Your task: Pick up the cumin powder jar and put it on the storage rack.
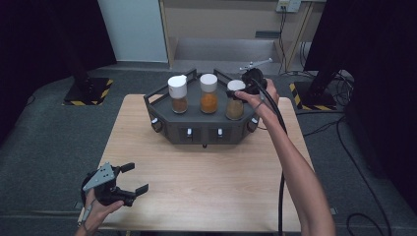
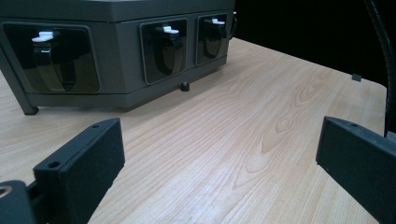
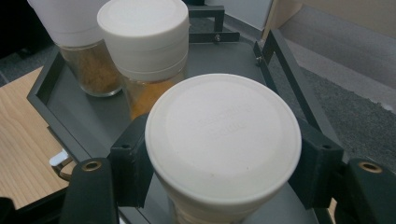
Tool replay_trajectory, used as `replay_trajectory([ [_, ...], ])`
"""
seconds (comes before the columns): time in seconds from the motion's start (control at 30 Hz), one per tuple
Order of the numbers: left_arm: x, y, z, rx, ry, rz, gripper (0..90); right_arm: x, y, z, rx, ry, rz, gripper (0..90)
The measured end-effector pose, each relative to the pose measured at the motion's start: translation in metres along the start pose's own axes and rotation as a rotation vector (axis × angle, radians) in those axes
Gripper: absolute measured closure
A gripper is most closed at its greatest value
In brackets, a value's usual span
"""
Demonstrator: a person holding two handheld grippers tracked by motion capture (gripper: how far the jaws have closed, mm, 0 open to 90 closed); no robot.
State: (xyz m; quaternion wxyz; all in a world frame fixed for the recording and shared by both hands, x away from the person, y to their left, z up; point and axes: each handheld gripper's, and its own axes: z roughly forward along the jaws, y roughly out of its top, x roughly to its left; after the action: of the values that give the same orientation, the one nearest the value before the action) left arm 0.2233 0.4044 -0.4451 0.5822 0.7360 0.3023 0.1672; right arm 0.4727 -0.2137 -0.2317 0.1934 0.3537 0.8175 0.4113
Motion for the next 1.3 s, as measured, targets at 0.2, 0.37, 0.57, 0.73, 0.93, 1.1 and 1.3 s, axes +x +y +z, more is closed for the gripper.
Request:
replay_trajectory([
  [0.2, 0.000, 0.000, 0.000, 0.000, 0.000, 0.000, 0.3, -0.002, -0.003, -0.001, -0.007, 0.000, 0.012, 33.8],
  [0.37, 0.000, 0.000, 0.000, 0.001, -0.002, 0.002, 0.3, 0.000, -0.013, -0.002, -0.045, -0.017, 0.009, 24.5],
  [0.57, 0.000, 0.000, 0.001, 0.000, -0.005, 0.003, 0.3, 0.001, -0.021, -0.008, -0.091, -0.038, 0.033, 10.5],
  [0.73, 0.000, 0.000, 0.001, 0.000, -0.006, 0.003, 0.3, 0.000, -0.029, -0.018, -0.144, -0.041, 0.006, 6.7],
  [0.93, -0.001, 0.001, 0.002, 0.002, -0.007, 0.004, 0.3, -0.004, -0.037, -0.037, -0.211, -0.031, 0.033, 6.1],
  [1.1, -0.001, 0.001, 0.002, 0.003, -0.005, 0.004, 0.3, -0.011, -0.048, -0.053, -0.264, 0.002, 0.073, 6.0],
  [1.3, -0.001, 0.001, 0.002, 0.006, -0.006, 0.006, 0.3, -0.013, -0.055, -0.069, -0.295, 0.027, 0.067, 6.2],
])
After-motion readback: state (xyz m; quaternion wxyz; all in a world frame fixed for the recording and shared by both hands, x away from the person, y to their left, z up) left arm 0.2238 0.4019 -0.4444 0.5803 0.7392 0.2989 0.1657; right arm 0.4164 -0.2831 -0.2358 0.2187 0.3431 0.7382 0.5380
